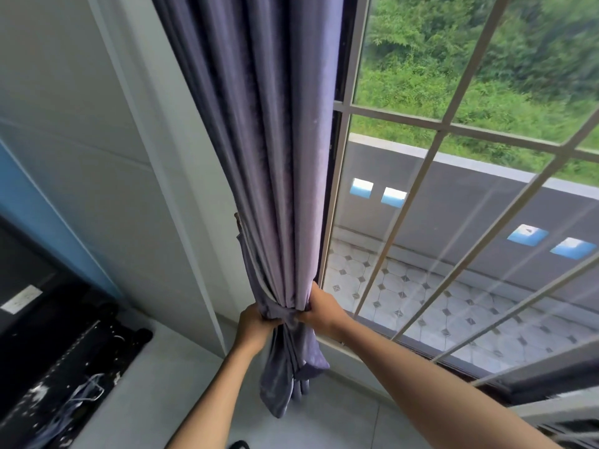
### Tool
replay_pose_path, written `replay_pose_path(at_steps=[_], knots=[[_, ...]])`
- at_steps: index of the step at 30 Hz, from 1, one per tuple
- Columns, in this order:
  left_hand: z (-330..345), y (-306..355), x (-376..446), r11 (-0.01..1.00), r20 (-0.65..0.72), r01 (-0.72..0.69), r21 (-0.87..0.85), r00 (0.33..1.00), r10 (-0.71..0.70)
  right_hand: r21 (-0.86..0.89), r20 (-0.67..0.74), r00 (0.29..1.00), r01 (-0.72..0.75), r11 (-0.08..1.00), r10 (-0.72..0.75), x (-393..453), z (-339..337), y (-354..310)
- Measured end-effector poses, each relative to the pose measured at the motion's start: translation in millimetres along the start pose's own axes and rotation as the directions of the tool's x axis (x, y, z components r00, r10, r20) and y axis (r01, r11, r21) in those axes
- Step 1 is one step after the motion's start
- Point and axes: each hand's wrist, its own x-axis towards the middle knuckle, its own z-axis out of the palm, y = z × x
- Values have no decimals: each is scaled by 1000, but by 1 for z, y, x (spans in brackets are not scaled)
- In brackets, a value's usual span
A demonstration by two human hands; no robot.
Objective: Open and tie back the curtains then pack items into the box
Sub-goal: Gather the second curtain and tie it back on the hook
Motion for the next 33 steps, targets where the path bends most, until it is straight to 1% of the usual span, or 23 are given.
replay_pose_path(at_steps=[2,3,7,10,12,16,20,22,24,30,32,33], knots=[[1,3,-1,1000,7,0,-12,1000,0,29,-78,997,-26,999,28,-1,2,1],[2,4,-1,1000,14,-2,-9,1000,2,63,-86,995,-43,997,49,-2,4,2],[-1,0,-1,999,41,-41,31,998,39,174,-45,995,-79,982,88,-2,5,5],[-1,-8,-2,998,42,-68,19,997,67,215,-50,995,-72,974,84,2,4,4],[0,-10,-3,996,48,-87,2,995,87,284,-38,995,-78,956,93,4,2,2],[7,-8,-4,992,31,-121,-16,992,122,436,93,985,-169,884,143,5,-3,-4],[14,1,-7,983,13,-185,25,983,184,510,220,961,-260,820,168,2,-10,-5],[16,2,-9,980,-6,-192,57,981,193,513,259,951,-282,811,168,0,-10,-6],[20,-2,-6,982,-23,-165,93,986,168,498,278,945,-294,816,171,0,-9,-6],[24,-9,-6,988,-92,-149,47,984,153,485,277,946,-288,826,167,-2,-8,-7],[23,-9,-8,986,-105,-165,29,980,167,439,255,952,-269,858,168,-5,-8,-9],[22,-11,-8,984,-105,-177,25,978,178,374,238,958,-244,895,162,-7,-9,-11]])
